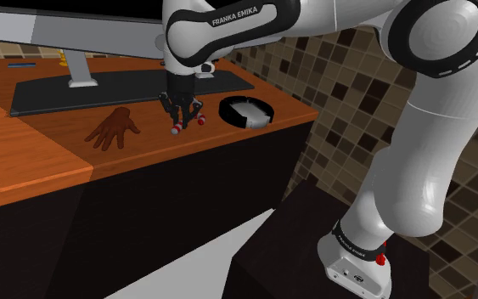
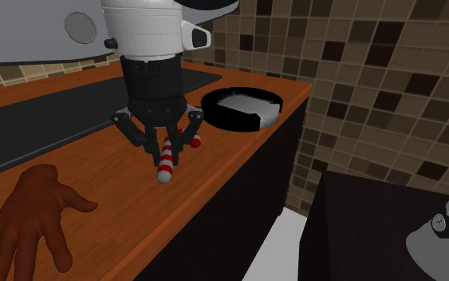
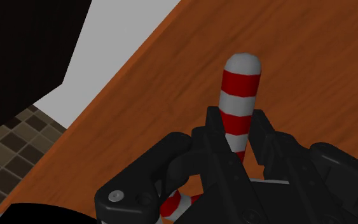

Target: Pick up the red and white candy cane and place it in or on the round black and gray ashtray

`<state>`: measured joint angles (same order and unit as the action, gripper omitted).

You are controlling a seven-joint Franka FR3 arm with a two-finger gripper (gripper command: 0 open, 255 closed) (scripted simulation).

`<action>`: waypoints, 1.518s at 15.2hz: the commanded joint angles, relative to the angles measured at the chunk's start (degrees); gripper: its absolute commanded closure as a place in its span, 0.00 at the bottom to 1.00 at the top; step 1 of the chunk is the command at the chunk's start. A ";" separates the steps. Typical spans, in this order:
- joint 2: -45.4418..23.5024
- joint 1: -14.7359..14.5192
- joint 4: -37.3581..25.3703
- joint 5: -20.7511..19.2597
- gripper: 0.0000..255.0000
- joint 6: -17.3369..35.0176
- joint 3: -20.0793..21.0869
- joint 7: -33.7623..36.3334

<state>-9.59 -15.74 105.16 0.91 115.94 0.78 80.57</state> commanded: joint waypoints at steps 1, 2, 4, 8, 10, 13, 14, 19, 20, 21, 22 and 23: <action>-0.01 0.00 0.01 0.00 1.00 0.00 0.00 0.00; -0.01 0.00 0.01 0.00 1.00 -0.01 0.00 0.00; 0.00 0.00 0.01 0.00 1.00 -0.01 0.00 -0.01; 0.20 0.00 -0.49 0.00 1.00 -0.71 0.00 0.01; 0.58 0.01 -1.55 -0.01 1.00 -2.15 0.00 0.03; 1.03 0.01 -3.29 -0.01 1.00 -4.34 -0.01 0.06; 1.17 0.01 -3.89 -0.02 1.00 -5.07 -0.01 0.07; 1.65 0.02 -7.13 -0.03 1.00 -8.79 -0.01 0.12; 1.71 0.02 -7.82 -0.03 1.00 -9.54 -0.01 0.13; 1.75 0.02 -8.53 -0.03 1.00 -10.30 -0.01 0.14; 1.79 0.02 -9.25 -0.04 1.00 -11.06 -0.01 0.15; 1.81 0.02 -10.00 -0.04 1.00 -11.82 -0.01 0.16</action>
<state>-7.60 -15.69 96.18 0.88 104.97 0.74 80.68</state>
